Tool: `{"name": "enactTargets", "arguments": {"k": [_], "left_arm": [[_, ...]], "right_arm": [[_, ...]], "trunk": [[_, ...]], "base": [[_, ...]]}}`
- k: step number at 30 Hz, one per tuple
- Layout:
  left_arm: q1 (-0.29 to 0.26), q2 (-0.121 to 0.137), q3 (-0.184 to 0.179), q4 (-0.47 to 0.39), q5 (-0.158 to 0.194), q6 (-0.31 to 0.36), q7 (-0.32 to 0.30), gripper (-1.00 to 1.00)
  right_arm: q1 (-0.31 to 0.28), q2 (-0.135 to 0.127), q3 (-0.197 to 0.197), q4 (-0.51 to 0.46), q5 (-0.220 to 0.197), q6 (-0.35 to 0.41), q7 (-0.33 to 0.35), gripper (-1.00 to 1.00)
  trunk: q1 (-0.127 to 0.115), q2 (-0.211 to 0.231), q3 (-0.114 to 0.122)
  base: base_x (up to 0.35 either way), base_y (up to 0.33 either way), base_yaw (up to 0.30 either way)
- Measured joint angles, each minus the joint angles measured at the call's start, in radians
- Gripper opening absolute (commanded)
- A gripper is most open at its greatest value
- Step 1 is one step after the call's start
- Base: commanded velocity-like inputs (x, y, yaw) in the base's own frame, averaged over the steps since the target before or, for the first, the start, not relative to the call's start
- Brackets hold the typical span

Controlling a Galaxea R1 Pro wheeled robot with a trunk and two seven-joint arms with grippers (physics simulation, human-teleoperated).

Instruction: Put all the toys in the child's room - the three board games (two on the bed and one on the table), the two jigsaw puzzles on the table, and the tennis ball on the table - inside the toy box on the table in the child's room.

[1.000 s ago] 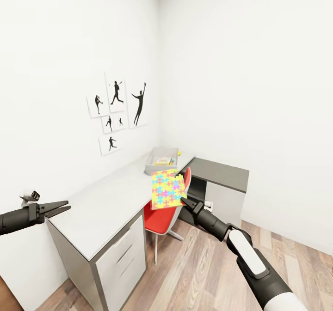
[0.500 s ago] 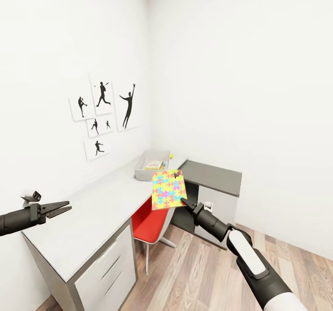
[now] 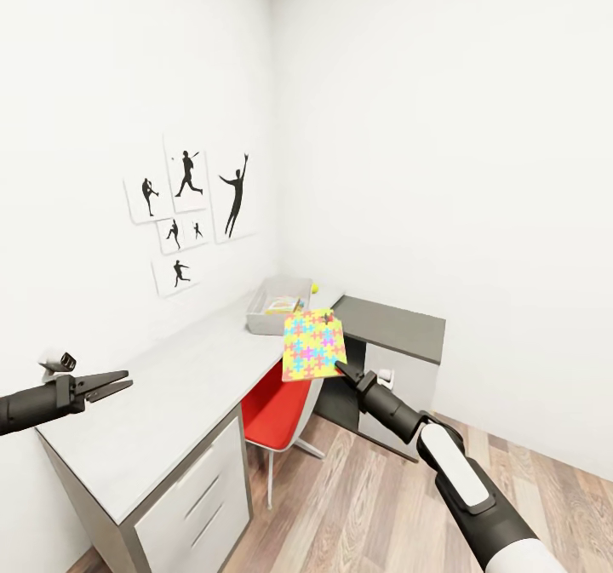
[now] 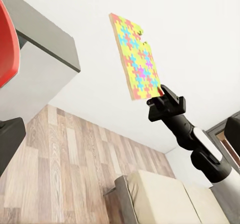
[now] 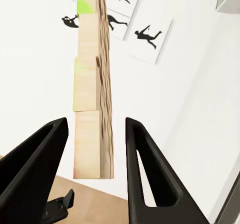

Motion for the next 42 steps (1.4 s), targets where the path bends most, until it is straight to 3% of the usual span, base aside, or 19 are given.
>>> {"name": "enactTargets", "arguments": {"k": [9, 17, 29, 42], "left_arm": [[0.0, 0.0, -0.001, 0.0, 0.0, 0.0, 0.0, 1.0], [0.0, 0.0, -0.001, -0.001, 0.002, -0.001, 0.0, 1.0], [0.0, 0.0, -0.002, 0.0, 0.0, -0.001, 0.0, 1.0], [0.0, -0.002, -0.002, -0.001, 0.0, -0.002, 0.001, 1.0]], "right_arm": [[0.0, 0.0, 0.0, -0.003, -0.001, 0.0, 0.0, -1.0], [0.0, -0.001, -0.002, -0.062, -0.003, 0.004, -0.01, -1.0], [0.0, -0.002, -0.002, -0.068, -0.003, 0.008, -0.008, -1.0], [0.0, -0.002, -0.001, -0.068, -0.002, 0.005, -0.006, -1.0]], "trunk": [[0.0, 0.0, 0.0], [0.0, 0.0, -0.001], [0.0, 0.0, -0.018], [0.0, 0.0, -0.039]], "base": [[0.0, -0.048, 0.0], [0.009, -0.16, 0.0], [0.13, -0.153, 0.0], [0.013, -0.017, 0.0]]}}
